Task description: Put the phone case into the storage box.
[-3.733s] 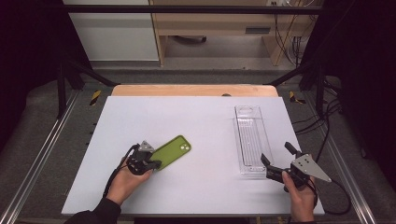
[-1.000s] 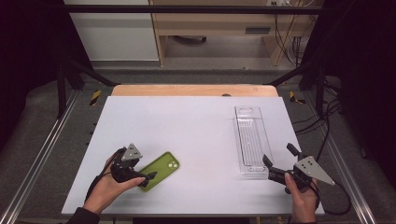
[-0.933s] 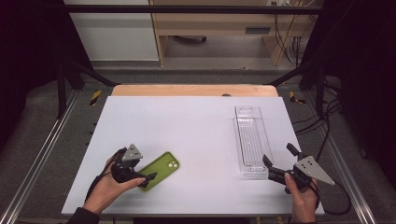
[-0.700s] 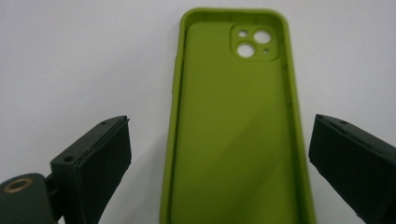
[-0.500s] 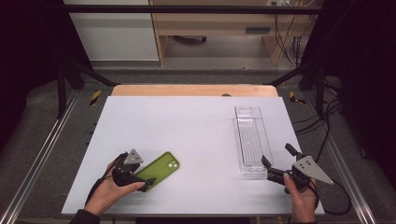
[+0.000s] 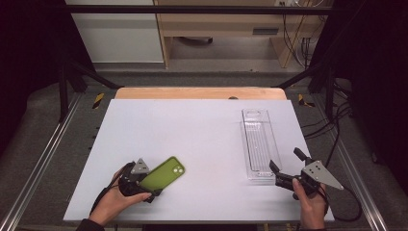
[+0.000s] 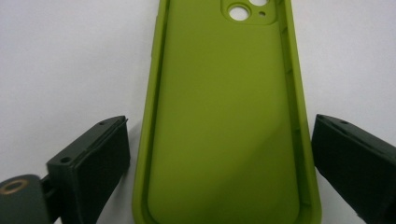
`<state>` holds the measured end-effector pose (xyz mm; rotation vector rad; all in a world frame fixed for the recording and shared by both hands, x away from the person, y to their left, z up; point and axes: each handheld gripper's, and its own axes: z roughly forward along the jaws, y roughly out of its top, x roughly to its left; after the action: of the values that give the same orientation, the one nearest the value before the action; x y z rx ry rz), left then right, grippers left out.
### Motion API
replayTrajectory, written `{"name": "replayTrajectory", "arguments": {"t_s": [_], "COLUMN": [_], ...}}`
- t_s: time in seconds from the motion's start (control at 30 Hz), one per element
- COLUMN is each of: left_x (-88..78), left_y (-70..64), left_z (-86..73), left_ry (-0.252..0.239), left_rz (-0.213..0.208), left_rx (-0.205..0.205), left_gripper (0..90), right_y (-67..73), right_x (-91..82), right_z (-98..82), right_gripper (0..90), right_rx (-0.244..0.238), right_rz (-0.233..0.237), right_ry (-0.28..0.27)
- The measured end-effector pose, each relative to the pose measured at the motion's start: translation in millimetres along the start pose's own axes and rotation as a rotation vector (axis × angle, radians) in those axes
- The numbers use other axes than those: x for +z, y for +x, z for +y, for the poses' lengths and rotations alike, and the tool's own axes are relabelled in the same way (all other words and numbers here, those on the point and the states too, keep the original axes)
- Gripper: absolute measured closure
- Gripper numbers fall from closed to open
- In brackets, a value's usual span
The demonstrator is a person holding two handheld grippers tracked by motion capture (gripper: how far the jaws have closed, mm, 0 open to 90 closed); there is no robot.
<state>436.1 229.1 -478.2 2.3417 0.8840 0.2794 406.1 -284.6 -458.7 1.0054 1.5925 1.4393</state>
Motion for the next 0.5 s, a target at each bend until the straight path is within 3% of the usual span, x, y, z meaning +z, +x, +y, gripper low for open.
{"name": "replayTrajectory", "arguments": {"t_s": [0.23, 0.3, 0.5], "left_x": [-0.1, -1.4, -2.5], "left_y": [-2.3, -4.9, -7.8], "left_z": [1.4, 1.1, 0.9], "left_ry": [0.004, -0.003, -0.002], "left_rz": [0.021, 0.024, 0.039], "left_rx": [0.016, 0.031, 0.015], "left_gripper": [8.8, 15.3, 16.2], "right_y": [-0.6, 0.4, 0.7], "right_x": [0.2, 0.9, 0.4], "right_z": [0.2, -0.1, 0.4], "right_gripper": [2.8, 2.8, 2.8], "right_rx": [0.008, 0.000, 0.002], "right_rz": [-0.003, 0.002, 0.002], "right_ry": [-0.001, 0.005, 0.001]}}
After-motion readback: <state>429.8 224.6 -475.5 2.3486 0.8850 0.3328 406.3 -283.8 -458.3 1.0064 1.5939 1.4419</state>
